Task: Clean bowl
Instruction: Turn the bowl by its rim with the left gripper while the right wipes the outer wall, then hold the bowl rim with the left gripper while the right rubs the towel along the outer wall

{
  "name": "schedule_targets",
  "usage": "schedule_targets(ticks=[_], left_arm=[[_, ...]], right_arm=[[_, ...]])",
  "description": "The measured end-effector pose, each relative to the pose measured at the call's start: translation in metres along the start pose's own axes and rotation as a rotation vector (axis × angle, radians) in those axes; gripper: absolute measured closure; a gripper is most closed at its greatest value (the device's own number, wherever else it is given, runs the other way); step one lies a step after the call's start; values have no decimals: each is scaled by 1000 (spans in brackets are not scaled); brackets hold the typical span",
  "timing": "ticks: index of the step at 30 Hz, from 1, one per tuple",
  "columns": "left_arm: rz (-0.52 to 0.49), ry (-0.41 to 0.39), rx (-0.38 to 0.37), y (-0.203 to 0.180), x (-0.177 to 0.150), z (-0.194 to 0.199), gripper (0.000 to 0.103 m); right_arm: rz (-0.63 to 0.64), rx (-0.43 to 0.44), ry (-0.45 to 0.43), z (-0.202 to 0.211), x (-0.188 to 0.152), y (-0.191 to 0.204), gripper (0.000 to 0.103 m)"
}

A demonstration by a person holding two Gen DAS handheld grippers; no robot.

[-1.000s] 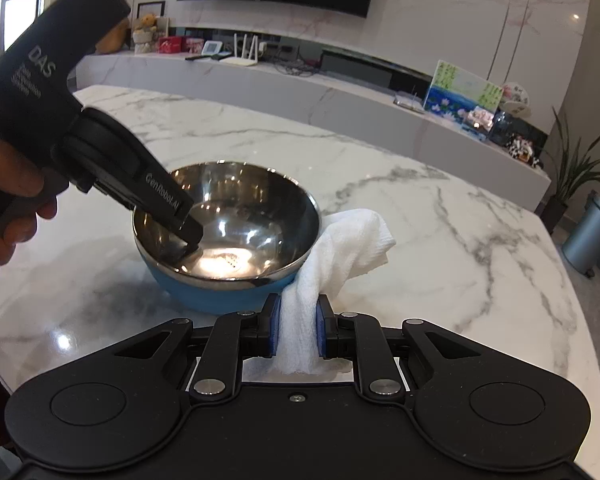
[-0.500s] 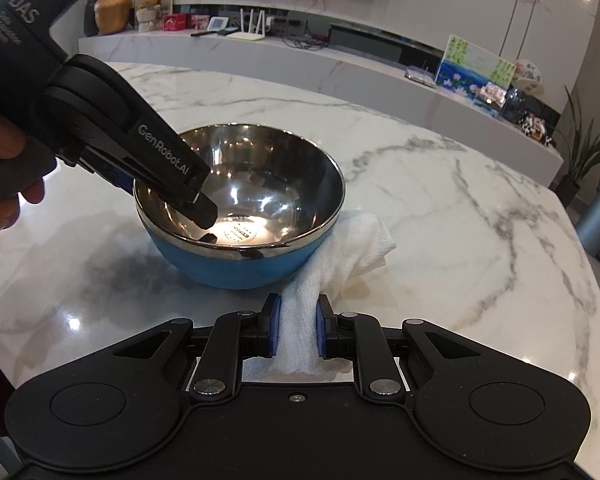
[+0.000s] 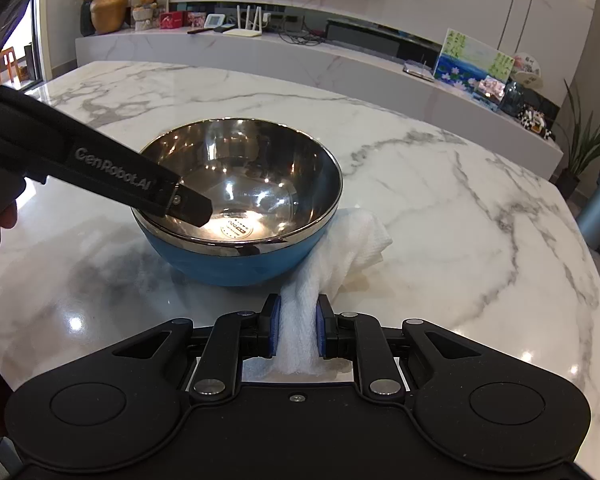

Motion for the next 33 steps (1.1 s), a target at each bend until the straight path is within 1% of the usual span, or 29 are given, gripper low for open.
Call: schedule_targets(ticks=[3,8,10,11,12,15,21,26,33], left_arm=[[6,-8,10,2,-2,5,61],[34,18,-13,2,-2,7,61],[35,23,-10,3,-2,6,63],[36,25,-8,4,-2,5,67],[28,27,-3,4,-2,5,70],[-8,32,20,3,-1,4,76],[-46,33,53,3,1,2,81],[-65,30,76,0,1,2,81],[-73,31,82,0,0,1,81]], right_arm=[[-1,1,-1,-2,1,-1,87],[3,1,-5,-2,2,-2,87],[8,-5,-11,-1,3,-2,87],[13,-9,-16,0,4,-2,87],[21,-17,-23,1,5,-4,87],[39,-36,-41,2,8,-7,87],[62,-61,-105,11,19,-16,87],[72,-69,-135,14,30,-23,87],[110,-67,-114,9,28,-20,87]])
Point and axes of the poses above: each gripper's, at about its wrist camera, not at the fingertips, and z roughly against the way its jaws point, y to its left, x to its top, the point moved 9 cm from there along -z, roughly the way its jaws point, and after that the axes turned 3 degrees about -z, right-handed, at the moved point
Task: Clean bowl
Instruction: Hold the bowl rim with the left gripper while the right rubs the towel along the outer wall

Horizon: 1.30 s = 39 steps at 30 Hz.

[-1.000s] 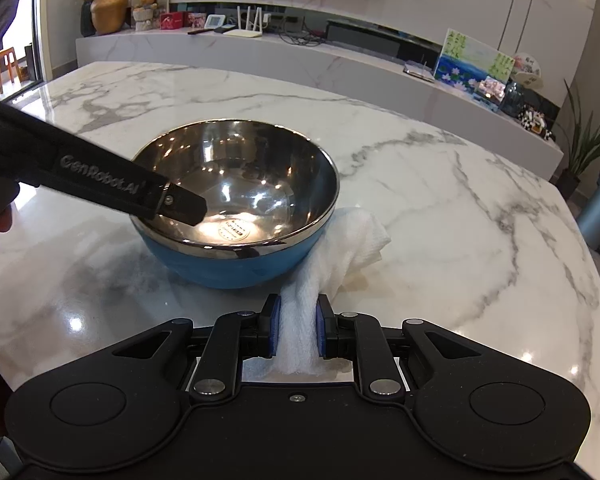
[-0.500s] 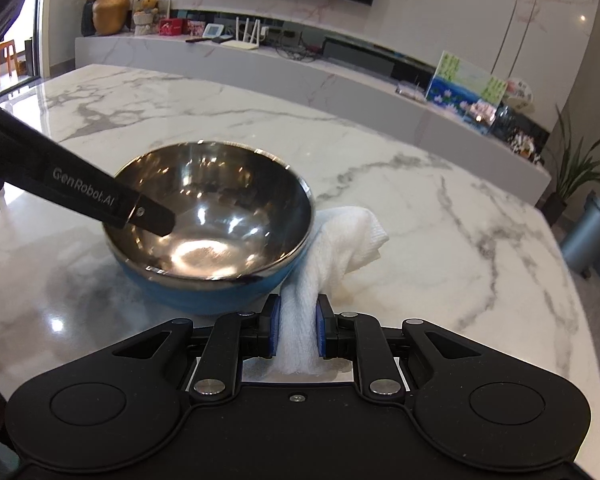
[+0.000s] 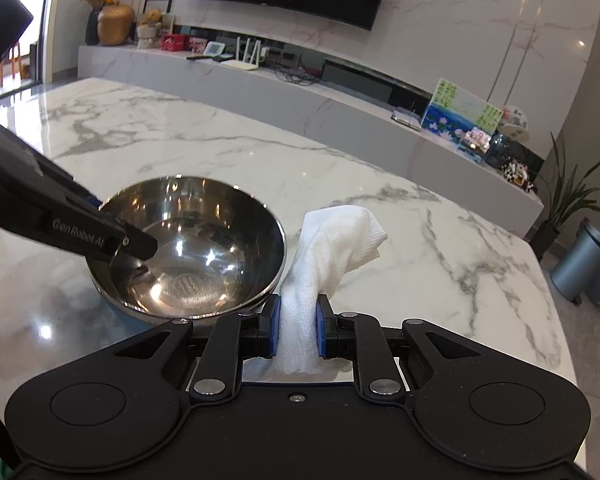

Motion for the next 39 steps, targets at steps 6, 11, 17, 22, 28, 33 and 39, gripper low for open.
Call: schedule_targets(ticks=[6,11,17,22,28,33,39], left_arm=[[-3,2,9,1,1,-2,81],[-4,3,9,0,1,-2,81],[1,7,2,0,2,-2,81],[7,10,1,1,2,-2,81],[9,12,2,0,1,-1,81],[10,13,0,1,0,0,81],[13,15,-1,2,0,-1,81]], right_arm=[[80,17,39,-8,-12,16,87],[93,33,67,-13,-18,22,87],[40,20,86,-15,-19,16,87],[4,-59,74,-8,-18,3,85],[-16,-26,11,12,-15,3,86],[59,5,24,11,-21,20,86],[134,-86,49,-1,-31,27,63]])
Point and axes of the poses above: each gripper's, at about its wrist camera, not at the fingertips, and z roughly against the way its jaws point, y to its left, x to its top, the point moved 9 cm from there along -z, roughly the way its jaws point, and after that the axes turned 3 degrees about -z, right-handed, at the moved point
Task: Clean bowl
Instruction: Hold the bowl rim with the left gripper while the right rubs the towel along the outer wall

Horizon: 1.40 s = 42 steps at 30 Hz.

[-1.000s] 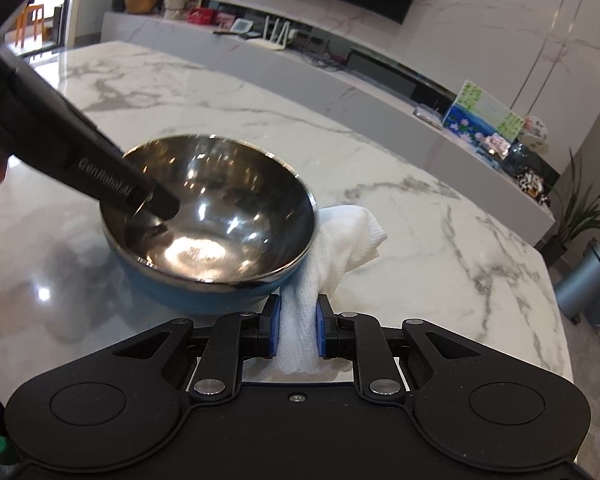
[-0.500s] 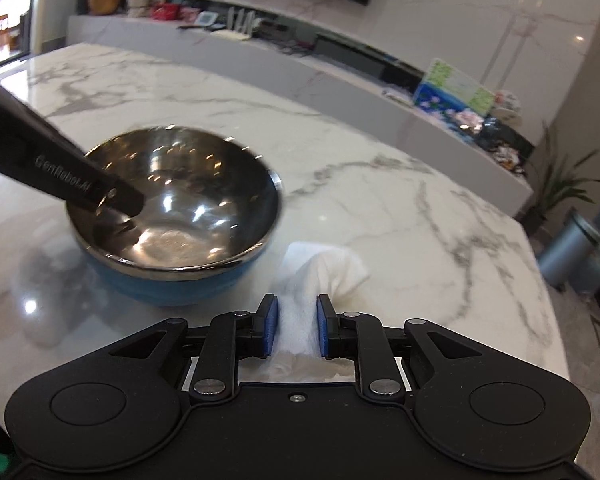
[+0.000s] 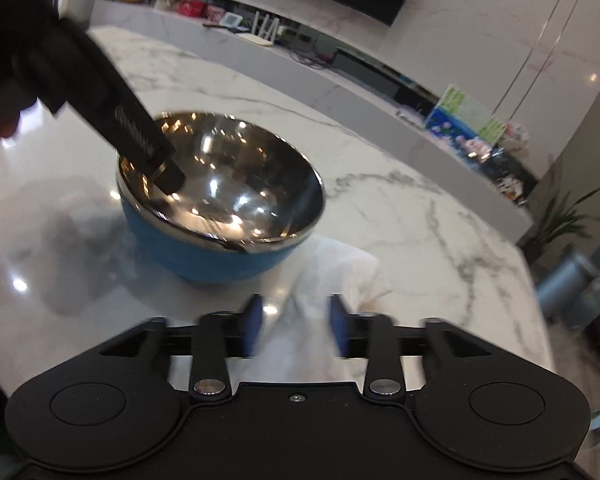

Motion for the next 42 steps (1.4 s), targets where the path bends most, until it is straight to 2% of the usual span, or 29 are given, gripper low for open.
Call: schedule_targets(ticks=[6,12,16,18,22,28,31,42], left_arm=[[1,1,-1,0,-1,0,81],[-2,3,2,-2,-1,0,81],[-2,7,4,-3,-2,0,81],[-1,6,5,-3,-2,0,81],[4,7,5,-3,-2,-1,81],[9,9,5,-3,-2,0,81],[11,9,4,-3,-2,0,81],[11,9,11,-3,-2,-1,81]], right_arm=[[-89,-10,60,-14,-10,-15,64],[-261,26,93,-24,-16,-30,69],[-388,46,104,-28,-19,-38,83],[-434,45,107,-28,-19,-42,86],[-428,42,90,-19,-17,-37,88],[-400,76,-32,0,5,-35,88],[-377,95,-58,5,12,-30,88],[-338,121,-16,-6,7,-23,88]])
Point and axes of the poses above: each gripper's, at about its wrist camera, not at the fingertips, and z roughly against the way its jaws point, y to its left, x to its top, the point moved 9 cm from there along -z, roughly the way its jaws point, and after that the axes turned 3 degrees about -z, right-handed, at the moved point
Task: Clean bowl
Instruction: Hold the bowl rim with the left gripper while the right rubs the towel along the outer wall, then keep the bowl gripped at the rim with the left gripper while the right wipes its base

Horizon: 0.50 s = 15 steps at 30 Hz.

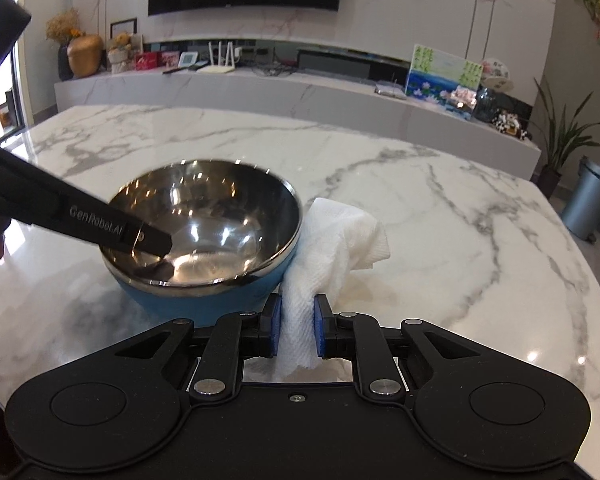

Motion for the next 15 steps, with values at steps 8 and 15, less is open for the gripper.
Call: schedule_targets(ticks=[8,15], left_arm=[[29,7,-13,1,0,-4,78],[106,48,-84,-1,-5,-7,57]], right_arm=[[7,3,18,-2,-4,2,88],[30,13,38,-4,-8,7,88]])
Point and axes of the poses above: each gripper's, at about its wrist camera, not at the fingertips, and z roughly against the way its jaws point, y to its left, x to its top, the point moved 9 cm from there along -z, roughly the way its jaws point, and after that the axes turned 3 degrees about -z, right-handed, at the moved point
